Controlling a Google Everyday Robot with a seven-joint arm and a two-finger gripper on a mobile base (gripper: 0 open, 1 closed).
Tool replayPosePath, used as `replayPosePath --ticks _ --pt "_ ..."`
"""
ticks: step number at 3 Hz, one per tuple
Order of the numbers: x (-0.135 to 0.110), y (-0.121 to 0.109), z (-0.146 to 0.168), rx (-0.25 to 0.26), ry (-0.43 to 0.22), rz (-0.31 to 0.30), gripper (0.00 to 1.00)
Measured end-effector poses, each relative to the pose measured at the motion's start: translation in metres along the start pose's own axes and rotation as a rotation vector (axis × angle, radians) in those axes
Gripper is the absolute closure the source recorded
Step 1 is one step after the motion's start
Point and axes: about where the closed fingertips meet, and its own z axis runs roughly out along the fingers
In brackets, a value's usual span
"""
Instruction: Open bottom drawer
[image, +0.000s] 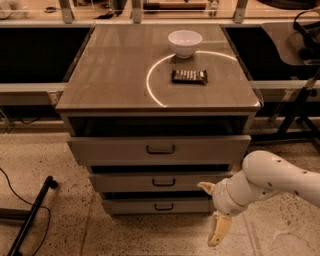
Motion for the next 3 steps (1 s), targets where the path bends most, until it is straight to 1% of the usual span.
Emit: replayPosePath --ticks 1,2,3 --pt "0.013 -0.009 0.046 -0.024 -0.015 -0.002 0.00" --pt "0.013 -0.009 0.046 -0.024 -0.015 -0.002 0.00" --pt "0.024 -0.012 0.067 -0.032 -0.022 -0.004 0.00"
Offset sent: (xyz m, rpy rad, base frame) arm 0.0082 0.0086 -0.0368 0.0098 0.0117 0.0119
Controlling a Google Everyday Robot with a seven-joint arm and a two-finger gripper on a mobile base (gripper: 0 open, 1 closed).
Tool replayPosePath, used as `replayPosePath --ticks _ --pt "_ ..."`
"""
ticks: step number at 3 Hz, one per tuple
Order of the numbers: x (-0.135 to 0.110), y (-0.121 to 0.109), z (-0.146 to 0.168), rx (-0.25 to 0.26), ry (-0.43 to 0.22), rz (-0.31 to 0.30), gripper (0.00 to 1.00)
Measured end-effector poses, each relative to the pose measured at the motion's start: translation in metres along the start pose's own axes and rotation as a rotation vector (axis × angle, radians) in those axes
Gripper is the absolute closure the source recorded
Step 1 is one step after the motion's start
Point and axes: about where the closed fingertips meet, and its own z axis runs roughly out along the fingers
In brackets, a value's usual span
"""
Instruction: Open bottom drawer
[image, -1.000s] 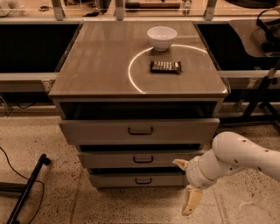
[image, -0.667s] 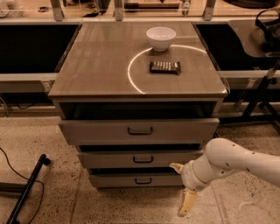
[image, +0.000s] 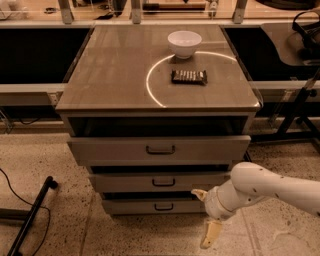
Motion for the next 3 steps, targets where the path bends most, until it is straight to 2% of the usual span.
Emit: replayPosePath --ticks 1,3 --pt "0.021 -0.004 0.037 -0.007 0.012 -0.020 0.00" --pt "0.066 -0.026 0.115 0.042 0.027 -0.079 0.00"
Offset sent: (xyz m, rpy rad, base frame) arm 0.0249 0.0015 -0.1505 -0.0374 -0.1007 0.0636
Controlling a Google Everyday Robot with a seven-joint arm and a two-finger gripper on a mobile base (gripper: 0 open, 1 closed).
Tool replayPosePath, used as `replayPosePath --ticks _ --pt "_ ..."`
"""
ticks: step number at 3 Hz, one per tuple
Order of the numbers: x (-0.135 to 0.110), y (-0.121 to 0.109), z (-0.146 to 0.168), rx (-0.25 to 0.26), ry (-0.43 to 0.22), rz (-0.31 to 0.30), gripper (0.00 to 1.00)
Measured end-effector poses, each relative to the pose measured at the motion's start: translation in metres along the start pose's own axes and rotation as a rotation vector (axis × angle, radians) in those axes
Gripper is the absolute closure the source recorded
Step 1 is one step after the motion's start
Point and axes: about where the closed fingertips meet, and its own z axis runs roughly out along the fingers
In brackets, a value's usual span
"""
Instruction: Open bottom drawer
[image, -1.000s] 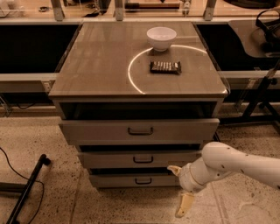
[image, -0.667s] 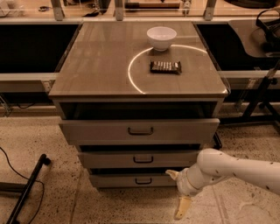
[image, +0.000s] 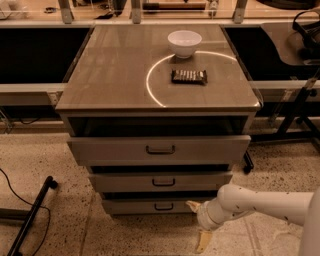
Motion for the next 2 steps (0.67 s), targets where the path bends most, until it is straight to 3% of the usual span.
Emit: replayPosePath --ticks 1,2 --pt "0.0193 -0.0131 0.0370 -0.013 -0.014 0.042 0.00" --pt "0.0193 -0.0131 0.0370 -0.013 -0.014 0.042 0.00"
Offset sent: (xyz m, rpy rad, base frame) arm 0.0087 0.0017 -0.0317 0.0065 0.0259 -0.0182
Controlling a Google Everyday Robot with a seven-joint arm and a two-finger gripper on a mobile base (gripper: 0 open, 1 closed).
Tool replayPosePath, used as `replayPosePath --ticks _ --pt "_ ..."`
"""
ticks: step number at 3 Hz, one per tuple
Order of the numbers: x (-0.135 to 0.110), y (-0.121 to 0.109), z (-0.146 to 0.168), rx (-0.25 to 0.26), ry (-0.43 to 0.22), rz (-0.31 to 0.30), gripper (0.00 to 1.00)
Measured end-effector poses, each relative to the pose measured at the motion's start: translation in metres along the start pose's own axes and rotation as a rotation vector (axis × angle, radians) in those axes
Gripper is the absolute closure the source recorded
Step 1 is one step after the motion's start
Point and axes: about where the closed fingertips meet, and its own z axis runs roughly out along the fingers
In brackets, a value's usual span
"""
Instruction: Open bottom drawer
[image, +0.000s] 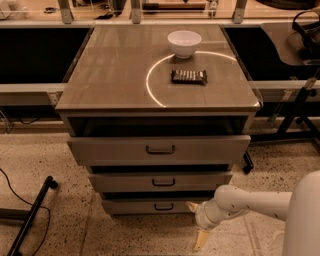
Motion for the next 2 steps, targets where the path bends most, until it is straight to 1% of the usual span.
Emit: replayPosePath --ticks 1,2 --pt "0.016 -0.007 0.016 0.014 0.052 -0.024 0.00" --pt "0.036 -0.020 0.032 0.044 0.108 -0.051 0.00"
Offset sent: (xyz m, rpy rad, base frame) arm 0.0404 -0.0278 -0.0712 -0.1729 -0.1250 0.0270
